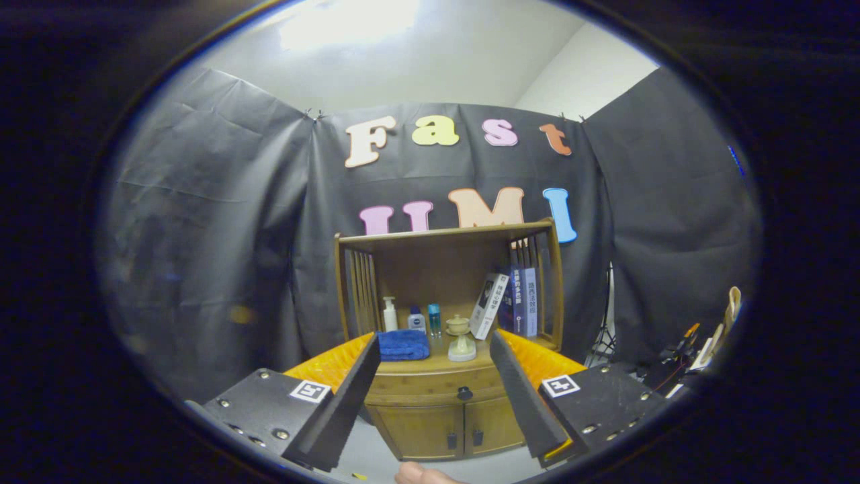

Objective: Pull open the drawer, take out the items inside it, and place them on the countertop above the cabinet.

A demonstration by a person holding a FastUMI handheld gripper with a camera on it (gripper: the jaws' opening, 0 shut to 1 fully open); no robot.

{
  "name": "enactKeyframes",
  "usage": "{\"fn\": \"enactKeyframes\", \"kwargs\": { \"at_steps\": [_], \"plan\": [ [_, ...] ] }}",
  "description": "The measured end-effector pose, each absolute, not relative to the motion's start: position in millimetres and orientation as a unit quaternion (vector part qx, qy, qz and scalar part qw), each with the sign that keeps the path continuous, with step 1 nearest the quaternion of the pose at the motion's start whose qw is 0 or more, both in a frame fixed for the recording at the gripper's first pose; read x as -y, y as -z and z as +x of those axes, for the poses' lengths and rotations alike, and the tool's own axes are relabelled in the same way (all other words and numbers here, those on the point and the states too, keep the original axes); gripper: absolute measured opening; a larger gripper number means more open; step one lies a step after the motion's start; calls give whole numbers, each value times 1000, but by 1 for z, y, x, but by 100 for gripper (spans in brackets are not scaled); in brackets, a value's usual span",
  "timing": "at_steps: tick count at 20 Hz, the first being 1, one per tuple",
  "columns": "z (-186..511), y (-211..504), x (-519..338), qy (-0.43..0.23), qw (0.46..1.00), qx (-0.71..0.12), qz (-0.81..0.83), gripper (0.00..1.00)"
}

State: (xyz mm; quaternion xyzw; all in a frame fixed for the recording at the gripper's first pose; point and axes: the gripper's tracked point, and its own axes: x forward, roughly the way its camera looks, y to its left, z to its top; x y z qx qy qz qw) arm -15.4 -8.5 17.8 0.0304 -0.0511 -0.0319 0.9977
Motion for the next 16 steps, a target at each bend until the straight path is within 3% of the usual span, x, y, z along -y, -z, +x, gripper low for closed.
{"fn": "enactKeyframes", "kwargs": {
  "at_steps": [16],
  "plan": [
    [-19,-10,11,51,997,60,13,98]
  ]
}}
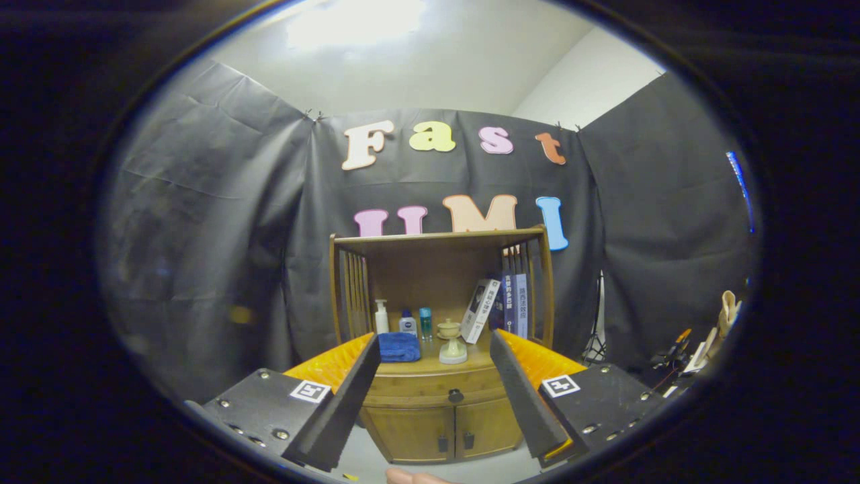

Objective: Pull open the drawer, take out the items inside it, and place them on the countertop above the cabinet.

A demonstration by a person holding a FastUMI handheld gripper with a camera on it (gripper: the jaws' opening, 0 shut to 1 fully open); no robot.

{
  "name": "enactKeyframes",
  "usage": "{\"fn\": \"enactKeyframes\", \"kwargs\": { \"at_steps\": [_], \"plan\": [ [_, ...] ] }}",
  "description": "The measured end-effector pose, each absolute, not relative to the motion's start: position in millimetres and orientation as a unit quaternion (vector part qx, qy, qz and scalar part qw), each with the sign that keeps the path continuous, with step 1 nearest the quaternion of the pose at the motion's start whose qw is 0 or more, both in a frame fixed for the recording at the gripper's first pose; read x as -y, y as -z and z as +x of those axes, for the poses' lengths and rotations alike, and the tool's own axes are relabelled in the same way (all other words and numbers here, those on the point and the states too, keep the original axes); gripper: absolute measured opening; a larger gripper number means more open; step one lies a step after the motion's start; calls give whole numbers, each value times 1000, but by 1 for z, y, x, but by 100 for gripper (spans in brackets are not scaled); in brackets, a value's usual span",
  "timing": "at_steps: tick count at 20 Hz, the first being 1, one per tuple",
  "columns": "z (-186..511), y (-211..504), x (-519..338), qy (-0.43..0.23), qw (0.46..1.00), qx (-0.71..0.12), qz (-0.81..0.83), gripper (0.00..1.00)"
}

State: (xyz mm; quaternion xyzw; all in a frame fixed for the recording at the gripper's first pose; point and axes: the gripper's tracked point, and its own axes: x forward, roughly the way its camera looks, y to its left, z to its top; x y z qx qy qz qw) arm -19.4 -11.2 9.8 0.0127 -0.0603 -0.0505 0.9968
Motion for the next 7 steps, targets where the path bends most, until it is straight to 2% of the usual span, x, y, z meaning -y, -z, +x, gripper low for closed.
{"fn": "enactKeyframes", "kwargs": {
  "at_steps": [7],
  "plan": [
    [-19,-9,12,51,997,61,16,98]
  ]
}}
